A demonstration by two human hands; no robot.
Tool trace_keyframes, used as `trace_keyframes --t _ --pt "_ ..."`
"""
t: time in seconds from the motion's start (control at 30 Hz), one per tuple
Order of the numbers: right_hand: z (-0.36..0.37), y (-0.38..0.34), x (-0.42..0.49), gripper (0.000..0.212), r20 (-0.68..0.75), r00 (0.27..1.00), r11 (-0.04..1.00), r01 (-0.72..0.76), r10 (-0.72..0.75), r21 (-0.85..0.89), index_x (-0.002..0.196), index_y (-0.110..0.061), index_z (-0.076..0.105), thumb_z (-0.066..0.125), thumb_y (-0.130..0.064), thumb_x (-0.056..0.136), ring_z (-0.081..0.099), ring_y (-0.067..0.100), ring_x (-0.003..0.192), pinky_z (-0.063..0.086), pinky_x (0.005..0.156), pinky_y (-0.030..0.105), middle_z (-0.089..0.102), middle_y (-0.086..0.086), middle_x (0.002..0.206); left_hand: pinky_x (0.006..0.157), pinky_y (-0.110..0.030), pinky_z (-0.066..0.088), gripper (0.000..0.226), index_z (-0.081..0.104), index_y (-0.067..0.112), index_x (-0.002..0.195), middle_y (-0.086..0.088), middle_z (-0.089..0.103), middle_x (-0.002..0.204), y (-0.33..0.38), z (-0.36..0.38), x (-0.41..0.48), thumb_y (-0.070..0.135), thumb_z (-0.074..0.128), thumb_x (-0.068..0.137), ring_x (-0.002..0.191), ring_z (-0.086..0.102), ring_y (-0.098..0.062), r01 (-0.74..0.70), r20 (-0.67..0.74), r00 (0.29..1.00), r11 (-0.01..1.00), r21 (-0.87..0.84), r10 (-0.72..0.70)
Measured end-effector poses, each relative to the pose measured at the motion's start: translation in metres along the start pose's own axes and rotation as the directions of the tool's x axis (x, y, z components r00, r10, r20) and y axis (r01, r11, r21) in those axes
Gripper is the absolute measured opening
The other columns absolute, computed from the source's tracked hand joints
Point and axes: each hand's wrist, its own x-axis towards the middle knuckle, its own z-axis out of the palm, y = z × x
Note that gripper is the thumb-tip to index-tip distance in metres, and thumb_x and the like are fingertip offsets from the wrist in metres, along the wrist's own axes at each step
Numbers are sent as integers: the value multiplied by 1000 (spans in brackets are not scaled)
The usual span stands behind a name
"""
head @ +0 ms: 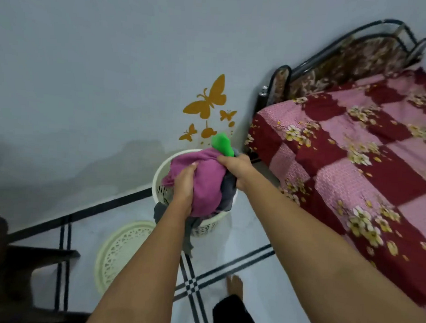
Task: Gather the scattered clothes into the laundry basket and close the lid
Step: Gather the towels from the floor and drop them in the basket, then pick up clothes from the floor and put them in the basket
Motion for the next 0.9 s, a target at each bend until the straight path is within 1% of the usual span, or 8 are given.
trace_keyframes --t 0.17,0.27,0.3,0.43,0.57,0.7,0.8,0.9 --pt "43 37 133 46 80 994 989 -59 71 -138 121 -6 56 73 -16 79 64 32 101 55 90 41 65 20 116 95 -36 42 20 50 17 88 1 54 88 -16 11 110 33 41 96 96 50 -22 39 -160 986 999 -21 -42" --pt "58 77 183 12 50 983 963 -165 179 -214 77 -4 55 64 -7 85 58 27 67 52 56 27 58 18 76 99 -47 47 37 59 12 106 -17 63 116 -58 2 173 38 38 93 108 58 -32 71 -206 976 997 -20 -74" --pt "61 90 194 25 47 976 952 -195 211 -236 66 -9 46 59 -3 87 48 22 58 43 50 27 48 13 66 99 -46 47 39 59 13 110 -17 62 120 -73 -3 184 40 38 91 109 58 -32 84 -216 972 996 -32 -89" --pt "74 140 196 34 124 946 860 -211 299 -466 59 -10 40 60 -8 86 43 26 66 37 62 35 38 14 60 87 -31 42 28 58 14 108 -9 59 108 -106 -25 166 27 36 97 101 54 -22 184 -242 947 974 -131 -212" --pt "90 139 147 30 219 956 839 -48 197 -543 112 10 60 59 -10 90 59 41 106 48 91 46 63 31 109 97 -32 42 31 56 11 116 -3 56 122 -125 -57 125 29 40 96 113 51 -21 188 -347 900 953 -236 -264" --pt "110 143 78 27 399 901 748 146 170 -647 108 5 61 58 -14 89 55 25 90 45 78 33 58 14 92 102 -36 41 36 54 15 125 -3 54 128 -139 -92 49 29 35 98 123 45 -21 157 -410 871 945 -289 -270" --pt "126 158 5 54 493 840 699 212 228 -683 138 -2 46 61 -21 90 50 28 126 41 106 36 53 13 137 115 -42 28 47 38 14 141 -5 38 149 -165 -127 -30 33 36 98 135 37 -23 117 -475 830 925 -361 -291" --pt "135 186 -69 58 578 754 676 252 311 -693 141 -6 42 62 -23 89 44 31 133 37 111 41 44 13 147 111 -36 32 42 44 17 136 -1 47 132 -206 -157 -105 33 37 98 126 43 -22 73 -544 764 883 -463 -348"
